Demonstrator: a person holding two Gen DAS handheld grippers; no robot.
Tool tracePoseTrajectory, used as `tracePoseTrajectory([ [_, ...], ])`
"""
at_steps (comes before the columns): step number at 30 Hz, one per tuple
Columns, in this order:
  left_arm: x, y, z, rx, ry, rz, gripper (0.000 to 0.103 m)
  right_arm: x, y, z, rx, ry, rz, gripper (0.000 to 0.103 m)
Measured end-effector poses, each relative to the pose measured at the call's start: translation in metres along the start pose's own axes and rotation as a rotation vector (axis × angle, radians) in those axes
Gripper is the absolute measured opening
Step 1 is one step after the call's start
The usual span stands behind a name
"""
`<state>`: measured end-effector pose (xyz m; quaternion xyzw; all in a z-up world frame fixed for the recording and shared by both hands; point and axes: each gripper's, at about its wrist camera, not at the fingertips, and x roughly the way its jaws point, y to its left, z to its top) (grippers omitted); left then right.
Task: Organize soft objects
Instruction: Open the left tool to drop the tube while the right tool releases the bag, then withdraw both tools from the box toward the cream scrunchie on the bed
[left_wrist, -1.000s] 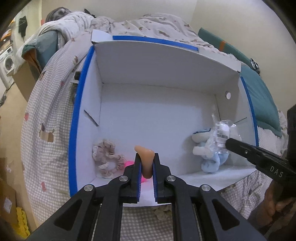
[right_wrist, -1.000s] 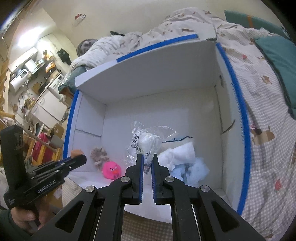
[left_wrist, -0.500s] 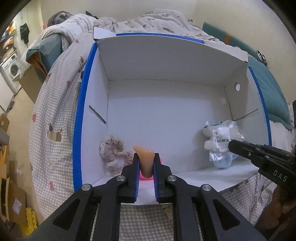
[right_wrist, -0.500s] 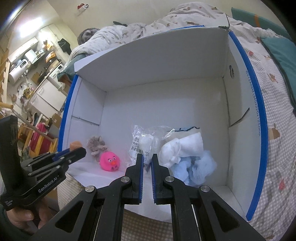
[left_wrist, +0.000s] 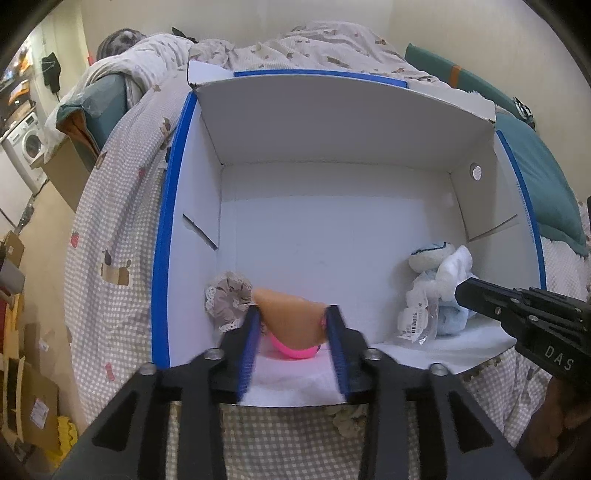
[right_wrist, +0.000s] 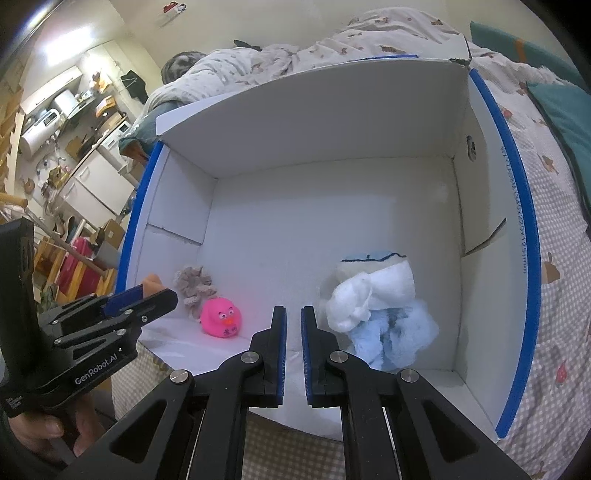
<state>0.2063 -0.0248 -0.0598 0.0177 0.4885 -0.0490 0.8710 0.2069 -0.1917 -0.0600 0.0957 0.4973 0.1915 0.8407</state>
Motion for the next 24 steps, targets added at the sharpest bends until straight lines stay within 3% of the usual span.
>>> tracePoseTrajectory([
  [2,-0.003,-0.001,0.0,0.002,-0.015,0.006,0.05,-0.001,0.001,-0.001,-0.008,-0.004,-0.001,0.01],
  [7,-0.004,-0.002,0.001,0.018,-0.018,0.025,0.05,-0.002,0.004,0.0,-0.024,-0.017,0.003,0.01],
  [10,-0.003,-0.001,0.002,0.011,-0.015,0.026,0.05,-0.003,0.006,0.001,-0.028,-0.033,-0.021,0.017],
  [13,-0.003,0.0,0.003,0.007,-0.017,0.029,0.052,-0.007,0.008,0.002,-0.039,-0.059,-0.03,0.027],
  [14,-0.003,-0.001,0.002,0.006,-0.017,0.03,0.052,-0.009,0.008,0.003,-0.043,-0.07,-0.032,0.036],
  [15,-0.003,0.0,0.002,0.004,-0.018,0.031,0.052,-0.01,0.008,0.003,-0.043,-0.076,-0.03,0.056],
  [17,-0.004,0.0,0.002,0.003,-0.02,0.032,0.053,-0.014,0.008,0.003,-0.031,-0.106,-0.037,0.078],
  [24,-0.004,-0.001,0.002,0.005,-0.021,0.038,0.056,-0.016,0.005,0.004,-0.02,-0.109,-0.054,0.078],
])
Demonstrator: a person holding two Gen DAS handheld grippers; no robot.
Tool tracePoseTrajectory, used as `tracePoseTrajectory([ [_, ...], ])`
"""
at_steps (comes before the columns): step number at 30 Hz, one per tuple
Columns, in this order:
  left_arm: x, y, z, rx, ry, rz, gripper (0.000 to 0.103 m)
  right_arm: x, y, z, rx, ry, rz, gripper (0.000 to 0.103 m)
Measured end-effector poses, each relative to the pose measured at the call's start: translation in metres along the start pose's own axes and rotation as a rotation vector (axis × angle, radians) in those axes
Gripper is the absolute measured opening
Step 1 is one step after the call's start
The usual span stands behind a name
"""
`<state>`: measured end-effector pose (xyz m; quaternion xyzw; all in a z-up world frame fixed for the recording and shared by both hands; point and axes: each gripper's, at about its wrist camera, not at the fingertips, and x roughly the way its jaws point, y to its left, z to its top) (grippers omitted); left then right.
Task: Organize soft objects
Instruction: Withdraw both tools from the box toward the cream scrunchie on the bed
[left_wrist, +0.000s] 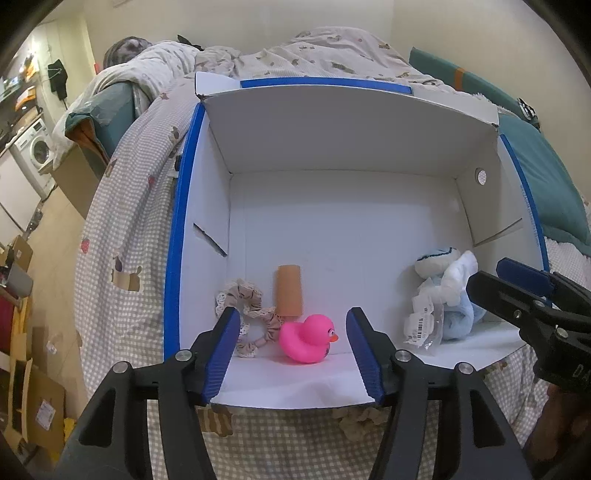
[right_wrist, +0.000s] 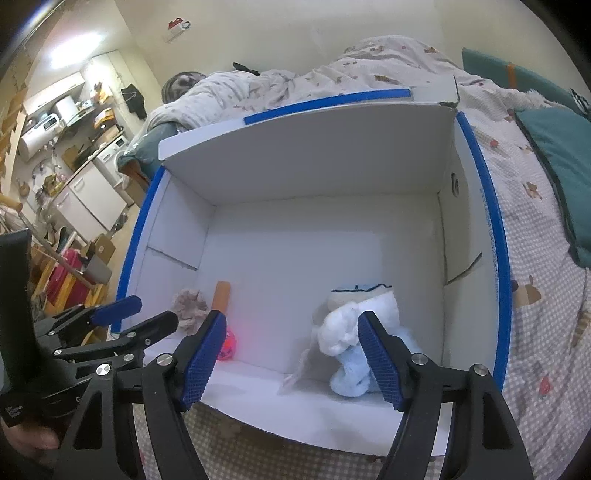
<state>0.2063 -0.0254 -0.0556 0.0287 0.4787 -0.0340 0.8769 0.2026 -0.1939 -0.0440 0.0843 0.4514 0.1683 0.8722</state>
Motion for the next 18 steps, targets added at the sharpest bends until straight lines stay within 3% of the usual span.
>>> tracePoseTrajectory([
  [18,-0.032,0.014,-0.015,-0.022,-0.052,0.035,0.057,-0.029,0.0,-0.012,0.001,-0.051,-0.044,0.078],
])
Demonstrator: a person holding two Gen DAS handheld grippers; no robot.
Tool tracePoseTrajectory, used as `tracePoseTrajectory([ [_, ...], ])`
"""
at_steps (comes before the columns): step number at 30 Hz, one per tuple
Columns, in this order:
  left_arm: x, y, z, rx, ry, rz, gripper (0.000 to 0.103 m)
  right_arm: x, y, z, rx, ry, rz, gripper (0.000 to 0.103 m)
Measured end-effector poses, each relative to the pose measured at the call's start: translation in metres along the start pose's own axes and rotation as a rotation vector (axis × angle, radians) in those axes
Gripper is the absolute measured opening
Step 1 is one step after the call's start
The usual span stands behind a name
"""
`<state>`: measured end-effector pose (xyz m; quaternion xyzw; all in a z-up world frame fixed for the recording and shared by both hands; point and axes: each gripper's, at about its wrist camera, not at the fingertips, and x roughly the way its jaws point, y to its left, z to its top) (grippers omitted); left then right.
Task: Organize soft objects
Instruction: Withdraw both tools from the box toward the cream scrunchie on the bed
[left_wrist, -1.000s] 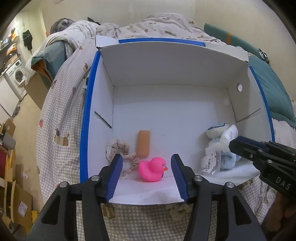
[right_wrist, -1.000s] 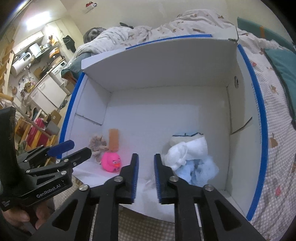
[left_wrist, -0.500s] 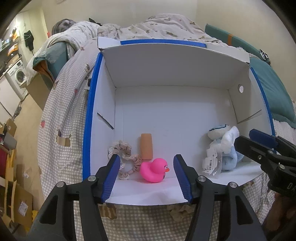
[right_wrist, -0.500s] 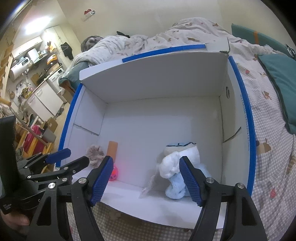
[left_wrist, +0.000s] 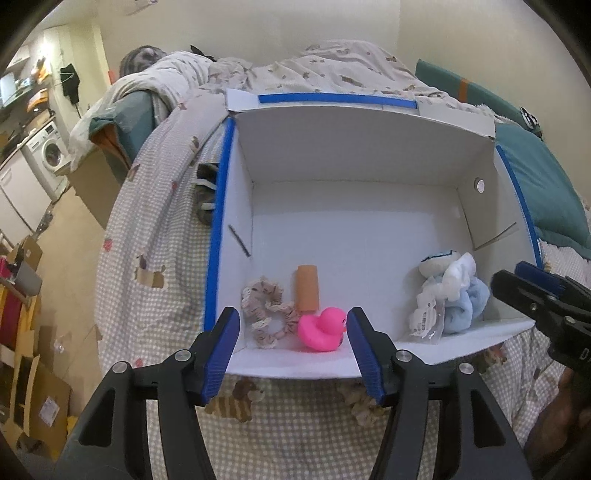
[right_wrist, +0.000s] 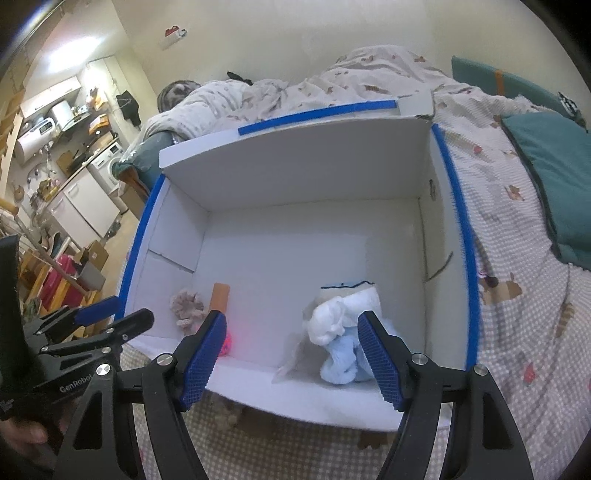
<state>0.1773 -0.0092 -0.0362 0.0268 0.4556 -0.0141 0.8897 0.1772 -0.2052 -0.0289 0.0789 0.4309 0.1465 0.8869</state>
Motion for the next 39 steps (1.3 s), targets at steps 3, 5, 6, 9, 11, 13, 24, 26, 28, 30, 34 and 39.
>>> tracePoseTrajectory([
  [3,-0.008,0.005,-0.008,-0.012,0.001,0.004,0.057,-0.008,0.0,-0.008,0.001,-0.005,-0.004,0.078],
  [5,-0.013,0.009,-0.012,-0.016,-0.001,0.006,0.057,-0.012,0.0,-0.015,0.013,0.004,0.001,0.078],
  [6,-0.016,0.01,-0.015,-0.019,-0.003,0.006,0.057,-0.014,0.001,-0.018,0.013,0.002,0.004,0.078],
  [9,-0.023,0.014,-0.023,-0.031,-0.007,0.008,0.058,-0.022,0.008,-0.027,-0.001,-0.008,0.002,0.078],
  [11,-0.027,0.018,-0.029,-0.045,-0.004,0.006,0.058,-0.026,0.011,-0.032,-0.002,-0.012,0.002,0.078],
  [13,-0.03,0.021,-0.036,-0.059,0.004,0.002,0.058,-0.028,0.012,-0.039,0.01,-0.007,0.003,0.078],
  [24,-0.039,0.024,-0.066,-0.088,0.044,0.011,0.058,-0.046,0.011,-0.072,0.083,0.014,-0.05,0.078],
  [26,-0.04,0.024,-0.072,-0.091,0.056,0.003,0.058,-0.047,0.006,-0.079,0.119,0.038,-0.048,0.078],
  [28,-0.038,0.023,-0.075,-0.087,0.068,-0.007,0.058,-0.046,0.0,-0.083,0.153,0.06,-0.052,0.078],
  [30,-0.034,0.02,-0.078,-0.08,0.086,-0.014,0.058,-0.044,-0.002,-0.084,0.162,0.069,-0.069,0.078],
  [34,-0.017,0.006,-0.082,-0.063,0.139,-0.068,0.058,-0.039,-0.008,-0.085,0.183,0.087,-0.09,0.078],
  [39,0.003,-0.024,-0.079,-0.014,0.164,-0.14,0.058,-0.033,-0.018,-0.089,0.22,0.118,-0.088,0.078],
])
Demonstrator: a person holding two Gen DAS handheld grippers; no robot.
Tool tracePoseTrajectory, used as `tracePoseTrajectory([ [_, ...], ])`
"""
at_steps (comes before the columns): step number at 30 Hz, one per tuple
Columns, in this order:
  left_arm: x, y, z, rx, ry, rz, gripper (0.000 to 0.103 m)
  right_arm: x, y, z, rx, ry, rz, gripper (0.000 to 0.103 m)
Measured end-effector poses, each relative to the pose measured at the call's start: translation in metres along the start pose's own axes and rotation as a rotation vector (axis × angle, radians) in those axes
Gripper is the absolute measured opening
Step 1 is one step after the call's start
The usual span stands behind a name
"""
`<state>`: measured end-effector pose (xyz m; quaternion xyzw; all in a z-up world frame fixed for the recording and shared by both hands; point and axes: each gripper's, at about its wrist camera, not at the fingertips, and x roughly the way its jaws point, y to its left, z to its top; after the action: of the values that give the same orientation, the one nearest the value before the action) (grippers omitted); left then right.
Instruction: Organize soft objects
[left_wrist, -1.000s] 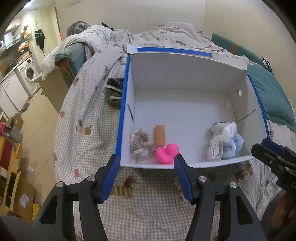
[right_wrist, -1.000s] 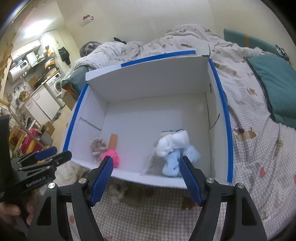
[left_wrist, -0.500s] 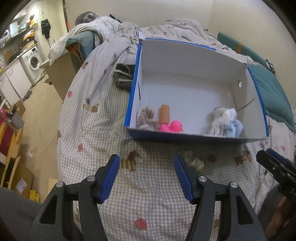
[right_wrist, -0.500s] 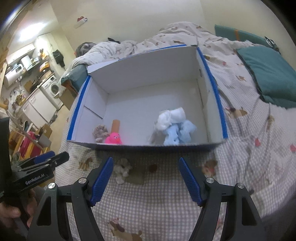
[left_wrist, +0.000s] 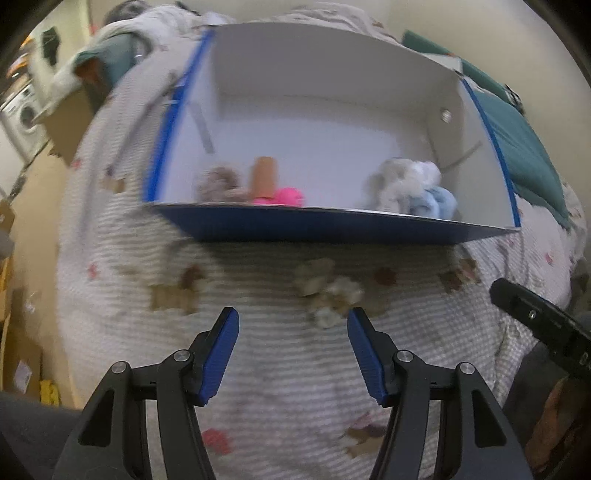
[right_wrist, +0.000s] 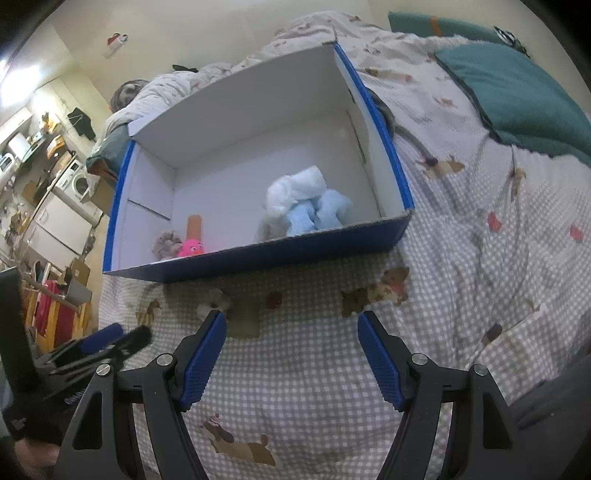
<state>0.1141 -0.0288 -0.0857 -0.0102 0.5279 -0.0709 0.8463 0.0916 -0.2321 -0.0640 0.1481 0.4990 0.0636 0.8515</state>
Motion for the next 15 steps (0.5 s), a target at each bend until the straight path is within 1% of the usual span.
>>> tracePoseTrajectory([
  [1,0.005,-0.008,0.002,0.021,-0.007,-0.004,0.058,0.001,-0.003,0.0,0.009,0.007,0.003,0.078],
  [3,0.012,-0.015,0.005,0.031,-0.008,-0.004,0.058,0.003,-0.006,0.0,0.023,0.016,0.009,0.078],
  [5,0.024,-0.021,0.007,0.018,0.01,-0.028,0.058,0.006,-0.01,0.0,0.036,0.026,0.014,0.078],
  [9,0.043,-0.029,0.006,0.022,0.038,-0.031,0.058,0.01,-0.014,0.0,0.056,0.045,0.022,0.078],
  [12,0.05,-0.03,0.005,0.017,0.045,-0.05,0.057,0.012,-0.013,0.0,0.054,0.052,0.026,0.078],
  [13,0.053,-0.031,0.006,0.015,0.045,-0.046,0.056,0.013,-0.012,0.0,0.051,0.054,0.026,0.078],
  [15,0.056,-0.029,0.007,0.012,0.047,-0.04,0.048,0.015,-0.01,0.0,0.047,0.058,0.026,0.078],
])
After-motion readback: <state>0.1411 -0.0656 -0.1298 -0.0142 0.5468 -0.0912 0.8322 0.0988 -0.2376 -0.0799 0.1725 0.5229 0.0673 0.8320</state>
